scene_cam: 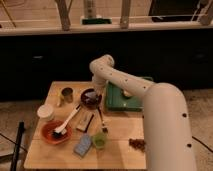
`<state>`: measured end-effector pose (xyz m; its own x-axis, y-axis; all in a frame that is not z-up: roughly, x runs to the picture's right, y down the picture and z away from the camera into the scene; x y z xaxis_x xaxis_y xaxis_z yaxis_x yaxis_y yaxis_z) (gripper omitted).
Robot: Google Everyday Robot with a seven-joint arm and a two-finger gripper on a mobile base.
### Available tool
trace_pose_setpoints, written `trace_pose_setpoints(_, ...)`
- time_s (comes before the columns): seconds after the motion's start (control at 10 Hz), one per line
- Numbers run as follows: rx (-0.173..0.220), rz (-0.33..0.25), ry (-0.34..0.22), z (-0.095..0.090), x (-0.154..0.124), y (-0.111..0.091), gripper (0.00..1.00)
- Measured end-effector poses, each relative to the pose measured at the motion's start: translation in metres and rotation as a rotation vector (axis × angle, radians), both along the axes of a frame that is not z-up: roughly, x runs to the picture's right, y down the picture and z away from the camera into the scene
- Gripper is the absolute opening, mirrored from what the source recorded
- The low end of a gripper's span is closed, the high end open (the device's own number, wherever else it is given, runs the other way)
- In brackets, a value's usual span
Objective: Wipe purple bowl with towel
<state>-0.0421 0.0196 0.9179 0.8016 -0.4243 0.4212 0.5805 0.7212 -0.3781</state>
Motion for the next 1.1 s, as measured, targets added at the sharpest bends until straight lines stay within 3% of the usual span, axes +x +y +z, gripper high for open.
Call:
trace_pose_setpoints(0.3, 0.005, -0.043, -0.034, 0.009, -0.036, -0.012, 0.0)
trace_pose_setpoints(0.6, -0.018, -0.112, -0.092, 0.003, -0.067, 0.007, 0.0)
trace_pose_setpoints(0.8, -0.023, -0.128, -0.11, -0.016, -0.066, 0.031, 0.0)
trace_pose_setpoints(1.1, -0.031, -0.145, -0.092, -0.038, -0.036, 0.053, 0.0)
